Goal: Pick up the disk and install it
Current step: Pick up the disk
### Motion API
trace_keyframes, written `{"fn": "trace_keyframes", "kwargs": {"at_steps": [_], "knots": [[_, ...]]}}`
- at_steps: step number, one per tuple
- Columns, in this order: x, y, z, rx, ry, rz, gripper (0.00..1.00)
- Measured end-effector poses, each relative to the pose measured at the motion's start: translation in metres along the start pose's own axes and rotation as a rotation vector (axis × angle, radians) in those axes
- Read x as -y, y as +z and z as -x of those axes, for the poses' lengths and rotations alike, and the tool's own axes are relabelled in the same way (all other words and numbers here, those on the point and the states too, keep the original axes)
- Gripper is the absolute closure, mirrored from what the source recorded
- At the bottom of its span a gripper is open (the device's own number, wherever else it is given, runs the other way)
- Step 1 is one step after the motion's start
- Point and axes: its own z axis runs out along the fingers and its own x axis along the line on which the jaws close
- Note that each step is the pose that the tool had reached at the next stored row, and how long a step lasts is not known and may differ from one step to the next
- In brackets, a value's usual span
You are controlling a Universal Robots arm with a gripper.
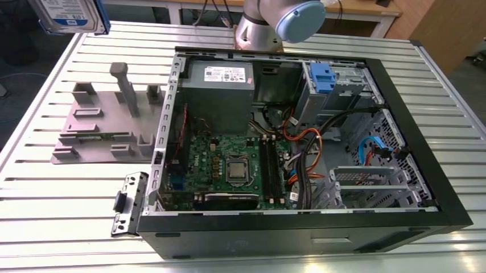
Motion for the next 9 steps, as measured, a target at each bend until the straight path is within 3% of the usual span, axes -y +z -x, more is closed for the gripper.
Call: {"fn": "trace_keyframes", "kwargs": {"at_steps": [9], "knots": [[0.0046,-0.0002,-0.0001,0.0,0.0,0.0,0.64]]}}
